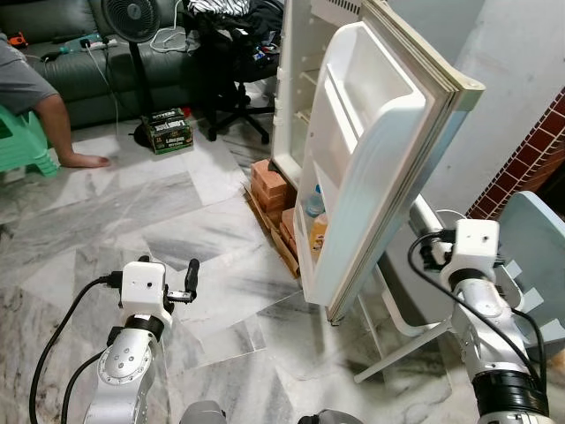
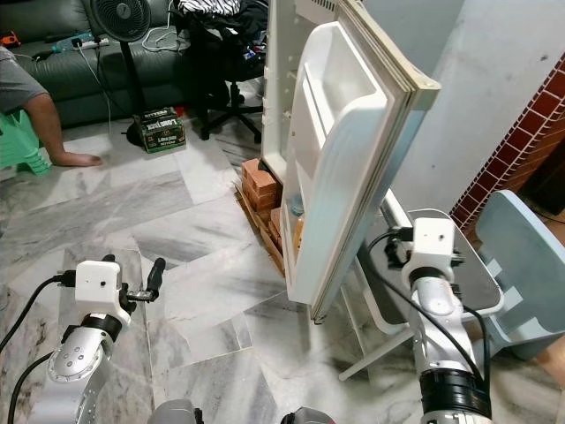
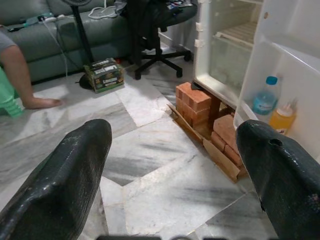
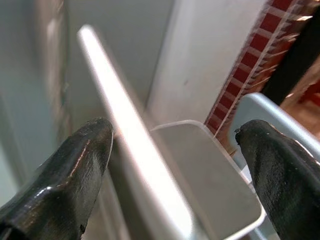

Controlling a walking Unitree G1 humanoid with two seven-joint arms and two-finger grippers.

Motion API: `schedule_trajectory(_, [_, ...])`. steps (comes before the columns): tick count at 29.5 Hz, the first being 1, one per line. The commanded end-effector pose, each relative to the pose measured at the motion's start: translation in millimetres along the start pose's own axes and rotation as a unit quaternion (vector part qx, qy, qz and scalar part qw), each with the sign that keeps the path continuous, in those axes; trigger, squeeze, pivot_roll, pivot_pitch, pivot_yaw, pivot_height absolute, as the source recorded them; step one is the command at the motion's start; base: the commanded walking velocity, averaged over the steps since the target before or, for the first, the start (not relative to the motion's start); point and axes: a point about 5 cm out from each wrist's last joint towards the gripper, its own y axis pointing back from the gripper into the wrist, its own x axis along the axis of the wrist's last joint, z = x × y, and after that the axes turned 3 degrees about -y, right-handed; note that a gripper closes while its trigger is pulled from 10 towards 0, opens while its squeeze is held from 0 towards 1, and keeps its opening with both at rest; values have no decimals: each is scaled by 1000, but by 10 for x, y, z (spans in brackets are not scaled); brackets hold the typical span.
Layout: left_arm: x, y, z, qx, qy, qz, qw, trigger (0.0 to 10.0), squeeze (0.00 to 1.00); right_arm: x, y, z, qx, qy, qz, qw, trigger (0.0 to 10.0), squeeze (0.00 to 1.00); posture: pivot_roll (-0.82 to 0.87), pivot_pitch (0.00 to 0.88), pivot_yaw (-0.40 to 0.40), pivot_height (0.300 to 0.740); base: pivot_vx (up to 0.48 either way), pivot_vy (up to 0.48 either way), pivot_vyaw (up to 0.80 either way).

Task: Restocking fridge

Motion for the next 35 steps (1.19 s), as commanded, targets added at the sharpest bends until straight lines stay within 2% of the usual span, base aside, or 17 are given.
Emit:
schedule_trajectory(1, [-8, -9, 0, -3, -3, -6, 1000, 10000, 0, 159, -64, -1, -8, -9, 30, 999, 10000, 722, 85, 0, -22, 740, 0, 0, 0])
schedule_trajectory(2, [-8, -10, 0, -4, -3, -6, 1000, 10000, 0, 180, -74, -3, -9, -11, 33, 999, 10000, 722, 88, 0, -22, 740, 0, 0, 0])
schedule_trajectory(5, [-6, -14, -1, -3, -4, -6, 1000, 10000, 0, 432, -214, -74, -10, -36, 67, 997, 10000, 702, 92, 0, -23, 740, 0, 0, 0])
schedule_trajectory(7, [-6, -16, -2, -3, -4, -6, 1000, 10000, 0, 493, -240, -106, -7, -46, 75, 996, 10000, 702, 96, 0, -24, 740, 0, 0, 0])
schedule_trajectory(8, [-7, -16, -2, -2, -4, -6, 1000, 10000, 0, 534, -258, -143, 0, -50, 80, 996, 10000, 647, 96, 0, -24, 740, 0, 0, 0])
schedule_trajectory(9, [-7, -15, 3, -2, -4, -6, 1000, 10000, 0, 617, -282, -219, 12, -58, 90, 994, 7098, 357, 100, 0, -26, 740, 0, 0, 0])
schedule_trajectory(10, [-7, -14, 4, -2, -4, -6, 1000, 10000, 0, 643, -289, -243, 15, -62, 94, 994, 7098, 357, 101, 0, -26, 740, 0, 0, 0])
schedule_trajectory(11, [-7, -12, 4, -2, -4, -6, 1000, 10000, 0, 697, -298, -315, 22, -72, 100, 992, 0, 0, 101, 0, -26, 740, 0, 0, 0])
schedule_trajectory(19, [-6, -16, 12, -3, -4, -5, 1000, 10000, 0, 863, -354, -664, 56, -106, 117, 986, 0, 0, 103, 0, -23, 740, 0, 0, 0])
schedule_trajectory(22, [-5, -16, 17, -3, -3, -6, 1000, 10000, 0, 936, -353, -846, 78, -121, 120, 982, 0, 0, 105, 0, -25, 740, 0, 0, 0])
schedule_trajectory(25, [-3, -15, 19, -3, -3, -6, 1000, 10000, 0, 964, -353, -906, 81, -119, 123, 982, 0, 0, 105, 0, -25, 740, 0, 0, 0])
schedule_trajectory(30, [-4, -13, 21, -2, -3, -6, 1000, 10000, 0, 967, -380, -893, 65, -93, 127, 985, 0, 0, 108, 0, -28, 740, 0, 0, 0])
schedule_trajectory(32, [-4, -9, 19, -1, -3, -5, 1000, 10000, 0, 946, -405, -814, 55, -89, 125, 987, 0, 0, 114, 0, -33, 740, 0, 0, 0])
schedule_trajectory(33, [-6, -1, 11, 1, -3, -6, 1000, 10000, 0, 895, -411, -718, 47, -82, 122, 988, 0, 0, 113, 0, -35, 740, 0, 0, 0])
schedule_trajectory(35, [-9, 3, 7, 2, -3, -6, 1000, 10000, 0, 867, -408, -679, 45, -77, 120, 989, 0, 0, 113, 0, -35, 740, 0, 0, 0])
